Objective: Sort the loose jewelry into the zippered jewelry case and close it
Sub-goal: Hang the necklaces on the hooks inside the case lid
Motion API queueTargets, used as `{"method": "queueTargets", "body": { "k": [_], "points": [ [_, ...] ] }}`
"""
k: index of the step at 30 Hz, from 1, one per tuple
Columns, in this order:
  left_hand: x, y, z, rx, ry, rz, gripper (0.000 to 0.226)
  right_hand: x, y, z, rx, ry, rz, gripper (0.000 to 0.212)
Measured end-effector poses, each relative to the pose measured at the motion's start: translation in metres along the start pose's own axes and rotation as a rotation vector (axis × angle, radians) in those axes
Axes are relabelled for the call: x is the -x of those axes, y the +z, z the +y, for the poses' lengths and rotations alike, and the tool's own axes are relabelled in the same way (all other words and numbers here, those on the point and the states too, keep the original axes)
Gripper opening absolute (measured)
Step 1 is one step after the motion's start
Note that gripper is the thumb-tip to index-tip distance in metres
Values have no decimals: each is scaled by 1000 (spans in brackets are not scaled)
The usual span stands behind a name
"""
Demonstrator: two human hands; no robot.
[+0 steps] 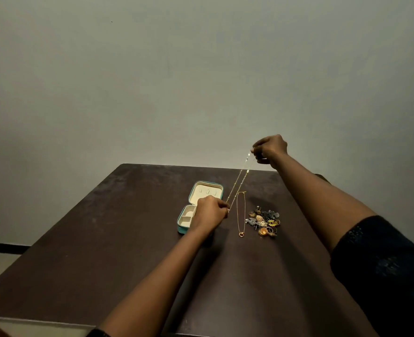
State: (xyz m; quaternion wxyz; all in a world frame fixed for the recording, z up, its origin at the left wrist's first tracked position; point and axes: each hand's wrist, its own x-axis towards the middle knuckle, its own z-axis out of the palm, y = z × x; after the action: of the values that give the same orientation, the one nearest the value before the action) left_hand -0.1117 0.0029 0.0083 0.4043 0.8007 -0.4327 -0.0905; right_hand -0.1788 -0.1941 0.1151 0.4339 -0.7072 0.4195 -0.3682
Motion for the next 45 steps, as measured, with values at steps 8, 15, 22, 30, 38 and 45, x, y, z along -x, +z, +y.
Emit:
{"method": "queueTargets", "body": {
  "k": [8, 15, 22, 30, 38, 45],
  "points": [
    [-2, 15, -1, -240, -40, -246, 28, -17, 37, 48, 684, -379, -140, 13],
    [7, 17, 5, -525, 130, -276, 28, -28, 73, 89, 919, -460, -244, 20],
    [6, 20, 4, -724, 284, -294, 26, -45, 97, 102, 879, -324, -305, 19],
    [1, 28, -3, -833, 343, -305, 31, -46, 112, 106, 986, -276, -313, 27],
    [-3, 39, -7, -793, 337, -298, 31, -47, 114, 107, 991, -257, -318, 28],
    [1, 40, -4, -787, 264, -296, 33, -41, 113, 113, 947, -275, -346, 27]
  ]
}}
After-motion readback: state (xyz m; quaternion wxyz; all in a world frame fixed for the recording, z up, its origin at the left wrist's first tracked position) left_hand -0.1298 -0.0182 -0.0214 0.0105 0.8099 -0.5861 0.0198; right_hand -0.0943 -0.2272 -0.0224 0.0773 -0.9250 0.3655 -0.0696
